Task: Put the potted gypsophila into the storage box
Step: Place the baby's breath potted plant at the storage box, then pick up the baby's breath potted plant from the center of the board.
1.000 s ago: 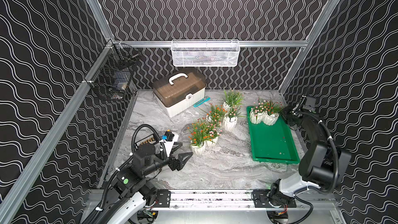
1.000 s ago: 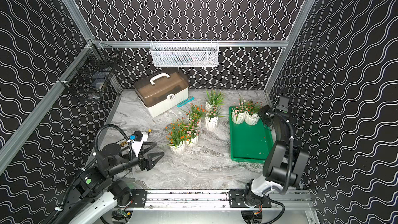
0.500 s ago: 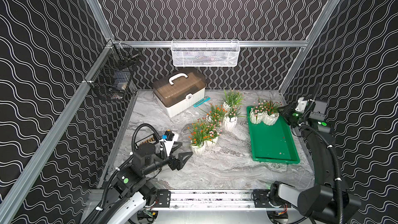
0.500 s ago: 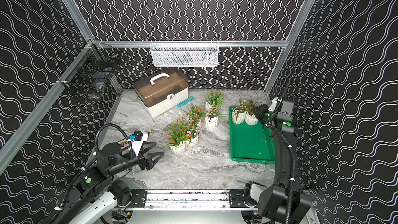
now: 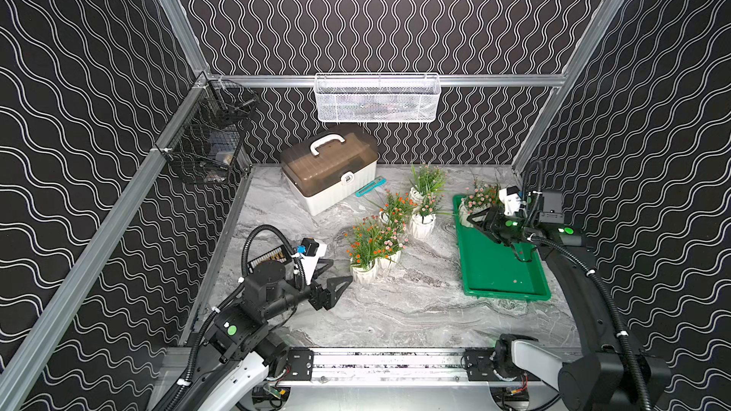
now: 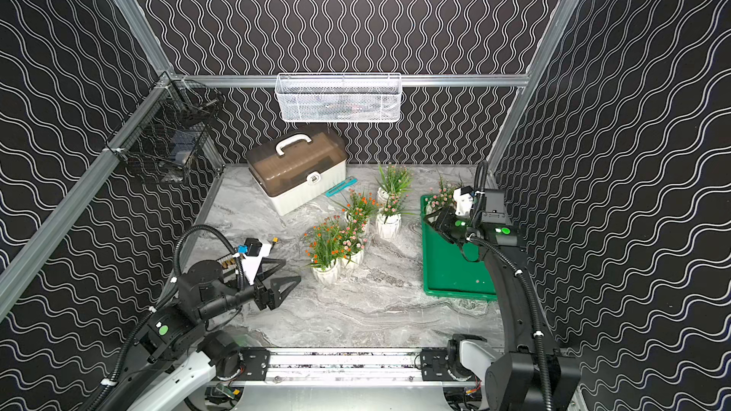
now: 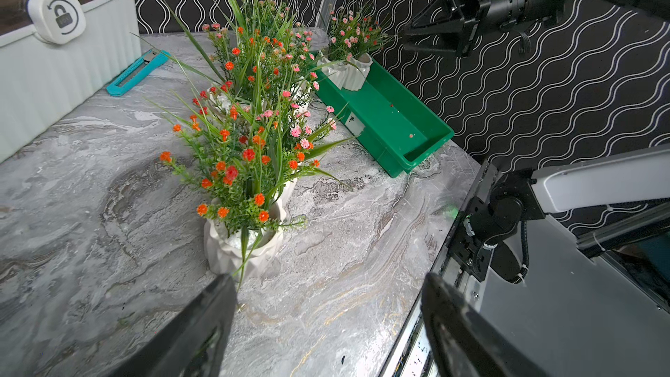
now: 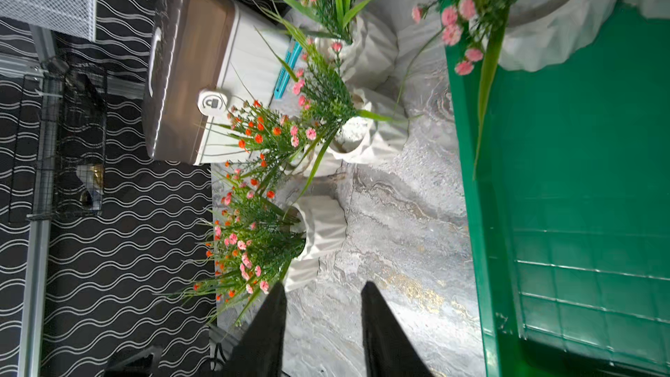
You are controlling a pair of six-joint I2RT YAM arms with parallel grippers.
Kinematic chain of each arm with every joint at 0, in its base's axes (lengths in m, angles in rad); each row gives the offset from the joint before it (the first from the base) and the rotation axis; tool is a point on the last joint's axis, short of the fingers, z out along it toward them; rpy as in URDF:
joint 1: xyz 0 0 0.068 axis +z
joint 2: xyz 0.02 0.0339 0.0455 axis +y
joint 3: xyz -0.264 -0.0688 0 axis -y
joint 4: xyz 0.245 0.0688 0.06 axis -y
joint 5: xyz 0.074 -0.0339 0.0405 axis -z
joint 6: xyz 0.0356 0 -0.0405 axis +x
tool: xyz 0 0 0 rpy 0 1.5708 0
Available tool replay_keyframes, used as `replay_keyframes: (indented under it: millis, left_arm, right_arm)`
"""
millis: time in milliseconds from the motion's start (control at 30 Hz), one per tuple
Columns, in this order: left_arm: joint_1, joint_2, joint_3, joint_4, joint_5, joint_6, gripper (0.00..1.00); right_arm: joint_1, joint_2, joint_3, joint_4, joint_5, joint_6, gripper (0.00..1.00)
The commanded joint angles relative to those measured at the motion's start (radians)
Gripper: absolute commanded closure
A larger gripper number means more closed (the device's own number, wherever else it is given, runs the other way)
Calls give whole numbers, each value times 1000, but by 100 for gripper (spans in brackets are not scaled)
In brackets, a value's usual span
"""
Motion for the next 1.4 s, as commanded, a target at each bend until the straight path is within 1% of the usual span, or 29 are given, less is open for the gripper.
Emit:
replay_keyframes:
  millis: [0, 200, 367, 433, 533, 667, 967, 1067, 1367]
  left_arm:
    - [4, 10, 13, 2, -8, -5, 17]
    - [9, 33, 22, -13, -9, -11, 17]
    - [9, 58, 33, -31, -28, -17, 17]
    - [10, 67, 36, -37, -48, -28, 17]
    - [10, 86, 46, -56, -80, -34, 17]
    - [10, 102, 53, -63, -76, -31, 17]
    - [11, 64, 36, -42, -73, -22, 16]
    - [10, 67, 37, -43, -69, -18, 16]
    - [12, 74, 38, -45, -62, -15, 16]
  right_arm:
    - [35, 10, -14, 0, -1, -18, 63]
    - [118, 71, -12, 21, 75, -8, 63]
    - [177, 153, -4, 63, 148, 17, 63]
    - [189, 188, 2, 82, 166, 30, 63]
    - [203, 237, 2, 127, 192, 56, 58]
    - [224, 315, 22, 174, 198, 76, 58]
    - [268, 494, 113, 196, 263, 83, 59]
    - [274, 529, 125, 207, 309, 93, 60]
    - [275, 603, 171, 191, 333, 73, 64]
